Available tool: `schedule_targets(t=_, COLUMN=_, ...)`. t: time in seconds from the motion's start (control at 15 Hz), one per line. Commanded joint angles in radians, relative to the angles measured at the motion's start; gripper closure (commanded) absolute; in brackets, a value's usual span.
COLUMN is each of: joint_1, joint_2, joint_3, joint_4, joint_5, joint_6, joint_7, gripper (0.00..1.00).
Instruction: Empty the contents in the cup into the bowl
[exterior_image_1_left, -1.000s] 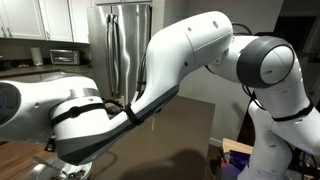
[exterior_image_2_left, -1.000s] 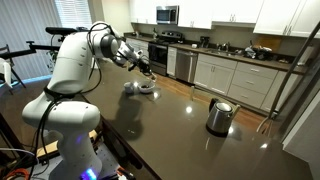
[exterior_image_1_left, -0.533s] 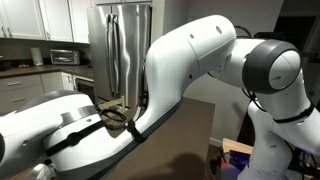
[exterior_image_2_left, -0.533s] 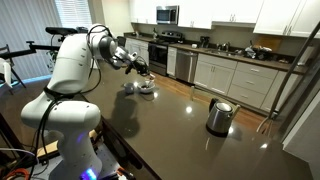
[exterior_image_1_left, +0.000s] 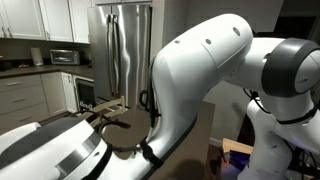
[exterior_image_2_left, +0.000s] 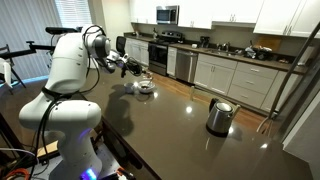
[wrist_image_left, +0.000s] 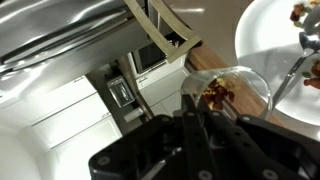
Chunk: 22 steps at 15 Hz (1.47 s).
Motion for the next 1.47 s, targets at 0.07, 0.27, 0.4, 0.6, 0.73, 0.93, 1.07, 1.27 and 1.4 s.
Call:
schedule_targets(t=0.07, joint_1=-0.012, joint_2=-0.016, joint_3=0.039, joint_4=-0.052, joint_5=-0.102, joint_6=-0.112, joint_7=0.078, gripper=0.97)
schedule_targets(t=0.27, joint_1=-0.035, joint_2=-0.012, joint_3=0.067, joint_4=-0.052, joint_5=-0.109, joint_6=-0.122, joint_7=0.075, gripper=0.97)
schedule_targets(t=0.4, joint_1=-0.047, joint_2=0.012, joint_3=0.086, joint_4=-0.026, joint_5=-0.095, joint_6=-0.117, joint_7=0.060, gripper=0.95)
schedule_targets(t=0.6, joint_1=-0.055, joint_2=0.017, joint_3=0.098, joint_4=-0.026, joint_5=-0.093, joint_6=-0.115, joint_7=0.060, gripper=0.97)
schedule_targets(t=0.73, joint_1=-0.039, joint_2=0.036, joint_3=0.098, joint_4=-0.011, joint_5=-0.115, joint_6=-0.141, joint_7=0.062, gripper=0.97)
schedule_targets(t=0.93, joint_1=-0.024, joint_2=0.062, joint_3=0.101, joint_4=0.010, joint_5=-0.148, joint_6=-0.160, joint_7=0.055, gripper=0.97)
schedule_targets(t=1.07, joint_1=-0.019, joint_2=0.086, joint_3=0.105, joint_4=0.028, joint_5=-0.176, joint_6=-0.167, joint_7=0.048, gripper=0.97)
schedule_targets(t=1.27, joint_1=-0.008, joint_2=0.114, joint_3=0.101, joint_4=0.052, joint_5=-0.220, joint_6=-0.182, joint_7=0.046, gripper=0.97)
schedule_targets(t=1.4, joint_1=-0.003, joint_2=0.128, joint_3=0.099, joint_4=0.062, joint_5=-0.253, joint_6=-0.201, joint_7=0.044, gripper=0.97)
